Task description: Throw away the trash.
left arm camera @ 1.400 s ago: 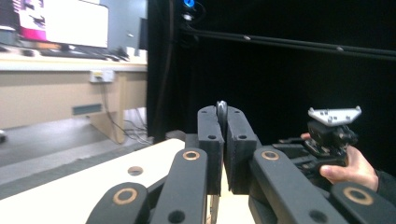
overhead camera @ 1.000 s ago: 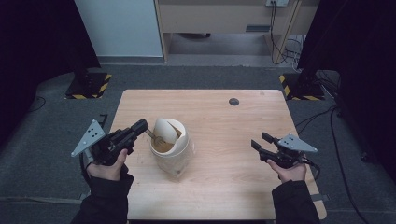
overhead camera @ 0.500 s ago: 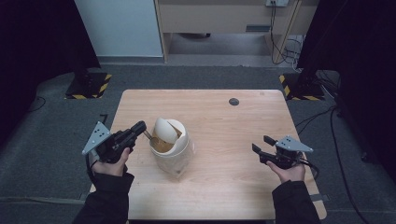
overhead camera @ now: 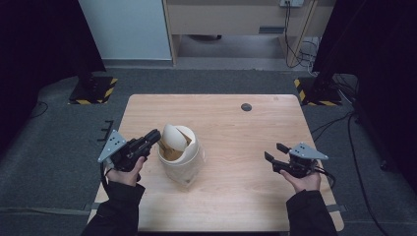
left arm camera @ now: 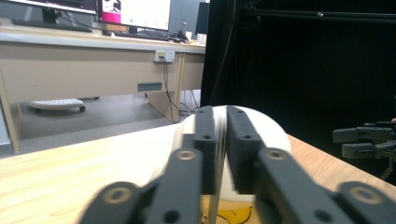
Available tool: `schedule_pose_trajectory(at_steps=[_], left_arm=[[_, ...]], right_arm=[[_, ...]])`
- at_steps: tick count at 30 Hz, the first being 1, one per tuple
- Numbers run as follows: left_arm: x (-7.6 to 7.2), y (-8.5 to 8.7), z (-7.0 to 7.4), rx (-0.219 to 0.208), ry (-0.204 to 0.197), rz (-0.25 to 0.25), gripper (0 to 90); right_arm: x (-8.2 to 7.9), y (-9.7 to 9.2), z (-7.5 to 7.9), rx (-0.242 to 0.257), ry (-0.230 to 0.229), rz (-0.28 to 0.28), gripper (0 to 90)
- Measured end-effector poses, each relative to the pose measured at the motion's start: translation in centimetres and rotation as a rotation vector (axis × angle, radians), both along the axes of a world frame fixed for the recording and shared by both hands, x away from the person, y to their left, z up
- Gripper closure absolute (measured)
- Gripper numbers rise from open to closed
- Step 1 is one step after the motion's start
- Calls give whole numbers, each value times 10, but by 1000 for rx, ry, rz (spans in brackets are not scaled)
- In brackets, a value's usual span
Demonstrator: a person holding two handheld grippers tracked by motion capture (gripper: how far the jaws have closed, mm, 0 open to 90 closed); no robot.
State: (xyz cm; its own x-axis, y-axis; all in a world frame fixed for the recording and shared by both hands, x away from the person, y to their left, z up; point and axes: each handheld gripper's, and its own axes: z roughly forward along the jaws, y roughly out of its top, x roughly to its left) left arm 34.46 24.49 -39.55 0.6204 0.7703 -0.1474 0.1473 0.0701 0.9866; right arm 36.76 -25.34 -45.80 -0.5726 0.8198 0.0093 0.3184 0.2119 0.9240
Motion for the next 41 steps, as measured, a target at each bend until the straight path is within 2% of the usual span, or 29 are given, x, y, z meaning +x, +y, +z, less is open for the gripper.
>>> schedule_pose_trajectory(at_steps=[1,2,7,11,13,15,16,17,18,19,20,21,24,25,26,27,28,29,31,33,34,39,41], left_arm=[[1,0,-1,-5,1,0,757],[1,-1,-3,-12,7,4,701],[0,3,0,-28,-1,21,592],[-2,12,1,-37,1,53,523],[-1,21,-5,-25,38,79,488],[-2,24,-8,-14,50,88,470],[-3,32,-15,23,67,113,461],[-4,36,-20,38,88,122,450],[-4,36,-20,38,88,122,438],[-4,44,-31,67,130,146,426],[-4,44,-31,67,130,146,413],[-1,50,-43,94,191,173,402],[7,56,-62,159,288,202,346],[9,57,-67,187,319,205,323],[9,57,-67,187,319,205,312],[12,57,-76,263,375,206,294],[12,57,-76,263,375,206,283],[14,57,-81,314,402,203,283],[16,57,-87,364,434,199,247],[17,59,-95,381,475,205,211],[17,59,-95,381,475,205,203],[21,68,-106,431,532,212,183],[23,72,-110,441,549,218,176]], right_arm=[[0,0,0,0,0,0,389],[0,0,0,0,-1,1,389],[0,0,0,-2,0,2,390],[0,0,0,-6,0,1,388],[0,0,-1,-7,1,-1,384],[0,-1,-1,-6,3,-3,383],[0,-1,-1,-7,7,-9,380],[0,-2,-1,-7,6,-13,378],[0,-2,-1,-7,6,-13,378],[1,-3,-2,-10,14,-26,369],[1,-3,-2,-10,14,-26,369],[1,-3,-3,-11,24,-39,346],[3,-5,-7,-21,47,-66,300],[3,-6,-9,-24,53,-72,293],[4,-6,-11,-25,66,-82,284],[5,-7,-14,-29,78,-91,270],[5,-7,-14,-29,78,-91,270],[6,-7,-17,-35,91,-102,252],[8,-9,-24,-37,134,-126,227],[10,-11,-34,-44,166,-149,202],[10,-11,-34,-44,166,-149,202],[18,-13,-48,-103,234,-166,169],[19,-15,-51,-116,241,-169,164]])
